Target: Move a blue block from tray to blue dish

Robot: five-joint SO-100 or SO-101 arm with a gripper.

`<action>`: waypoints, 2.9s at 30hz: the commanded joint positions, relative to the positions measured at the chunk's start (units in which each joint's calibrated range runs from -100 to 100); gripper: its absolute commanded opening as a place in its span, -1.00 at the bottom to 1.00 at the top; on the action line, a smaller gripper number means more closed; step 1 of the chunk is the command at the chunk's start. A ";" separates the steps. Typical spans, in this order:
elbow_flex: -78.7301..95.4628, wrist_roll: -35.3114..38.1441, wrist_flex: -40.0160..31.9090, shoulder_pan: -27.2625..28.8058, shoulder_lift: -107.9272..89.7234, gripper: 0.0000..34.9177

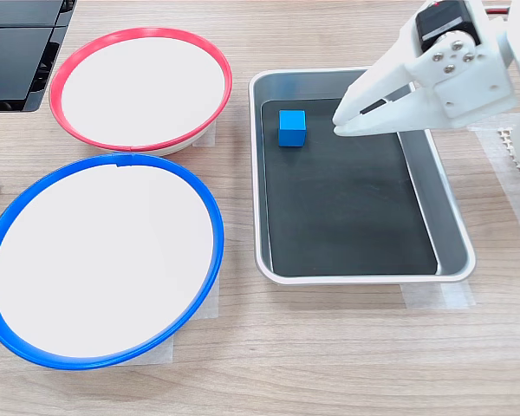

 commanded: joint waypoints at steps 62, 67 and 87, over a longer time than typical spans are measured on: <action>-63.00 15.24 5.48 8.14 90.92 -0.01; -65.09 16.75 6.05 9.36 95.10 -0.13; -59.63 20.85 7.04 7.86 90.83 -0.41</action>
